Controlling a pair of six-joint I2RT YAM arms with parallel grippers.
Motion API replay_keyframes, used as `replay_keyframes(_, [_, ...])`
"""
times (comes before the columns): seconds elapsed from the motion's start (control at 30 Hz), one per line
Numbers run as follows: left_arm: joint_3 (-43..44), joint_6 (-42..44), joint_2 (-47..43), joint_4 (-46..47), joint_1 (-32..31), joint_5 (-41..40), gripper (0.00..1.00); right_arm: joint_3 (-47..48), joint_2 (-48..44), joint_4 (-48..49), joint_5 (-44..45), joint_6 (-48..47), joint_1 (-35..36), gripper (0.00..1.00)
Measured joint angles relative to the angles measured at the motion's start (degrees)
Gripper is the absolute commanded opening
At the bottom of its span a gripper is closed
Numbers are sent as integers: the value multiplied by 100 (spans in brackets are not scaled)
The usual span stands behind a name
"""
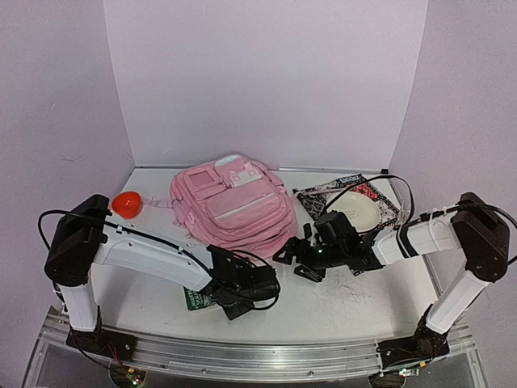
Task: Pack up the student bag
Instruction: Pick up the book at the center of the board.
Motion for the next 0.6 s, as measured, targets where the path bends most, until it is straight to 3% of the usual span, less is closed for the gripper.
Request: replay_keyframes(0.6, [-179, -181, -916, 101, 78, 383, 0, 570, 1156, 1052, -1443, 520, 2, 91])
